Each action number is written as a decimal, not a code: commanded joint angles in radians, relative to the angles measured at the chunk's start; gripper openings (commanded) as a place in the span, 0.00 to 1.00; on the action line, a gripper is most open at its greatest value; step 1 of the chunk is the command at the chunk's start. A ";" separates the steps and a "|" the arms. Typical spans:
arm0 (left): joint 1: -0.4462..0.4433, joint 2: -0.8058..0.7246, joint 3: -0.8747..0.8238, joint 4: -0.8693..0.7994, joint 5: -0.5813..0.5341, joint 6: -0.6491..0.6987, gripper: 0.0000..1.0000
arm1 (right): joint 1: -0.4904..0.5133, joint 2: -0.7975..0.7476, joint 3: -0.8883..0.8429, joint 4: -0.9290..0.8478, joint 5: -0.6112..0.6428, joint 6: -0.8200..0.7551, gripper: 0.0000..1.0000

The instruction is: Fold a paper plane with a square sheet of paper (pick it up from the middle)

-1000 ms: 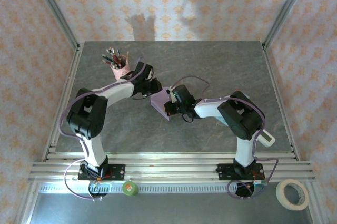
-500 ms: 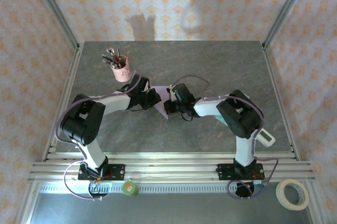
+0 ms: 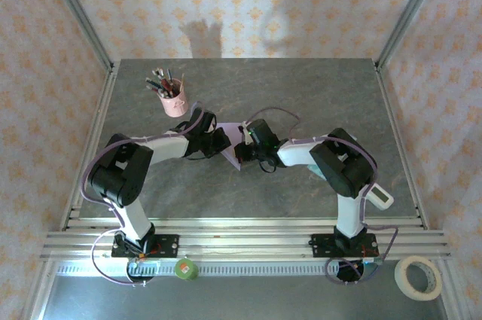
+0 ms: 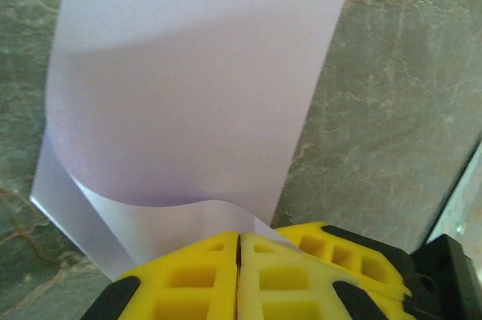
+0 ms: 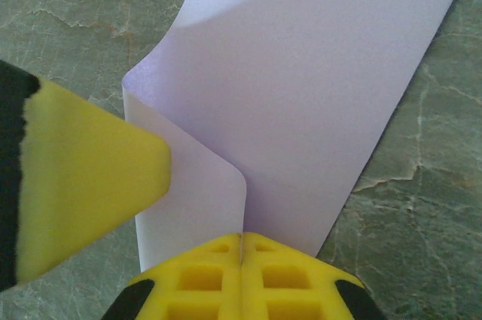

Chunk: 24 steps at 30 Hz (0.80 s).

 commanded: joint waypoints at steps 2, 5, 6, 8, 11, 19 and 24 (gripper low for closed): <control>0.000 0.017 -0.001 -0.048 -0.057 0.021 0.10 | -0.013 0.047 -0.007 -0.073 0.037 0.000 0.00; 0.000 0.021 -0.004 -0.055 -0.072 0.017 0.10 | -0.013 0.049 -0.004 -0.072 0.035 -0.001 0.00; 0.000 0.022 -0.006 -0.058 -0.078 0.018 0.10 | -0.014 0.049 -0.004 -0.074 0.036 0.000 0.00; 0.000 0.026 -0.010 -0.063 -0.086 0.017 0.10 | -0.014 0.051 -0.003 -0.075 0.035 0.000 0.00; 0.000 0.030 -0.018 -0.055 -0.087 0.009 0.10 | -0.014 0.051 -0.003 -0.077 0.035 -0.001 0.01; 0.000 0.035 -0.030 -0.053 -0.099 0.002 0.09 | -0.014 0.055 0.005 -0.080 0.031 0.000 0.01; 0.001 0.042 -0.037 -0.048 -0.104 -0.001 0.09 | -0.014 0.058 0.009 -0.083 0.026 0.001 0.01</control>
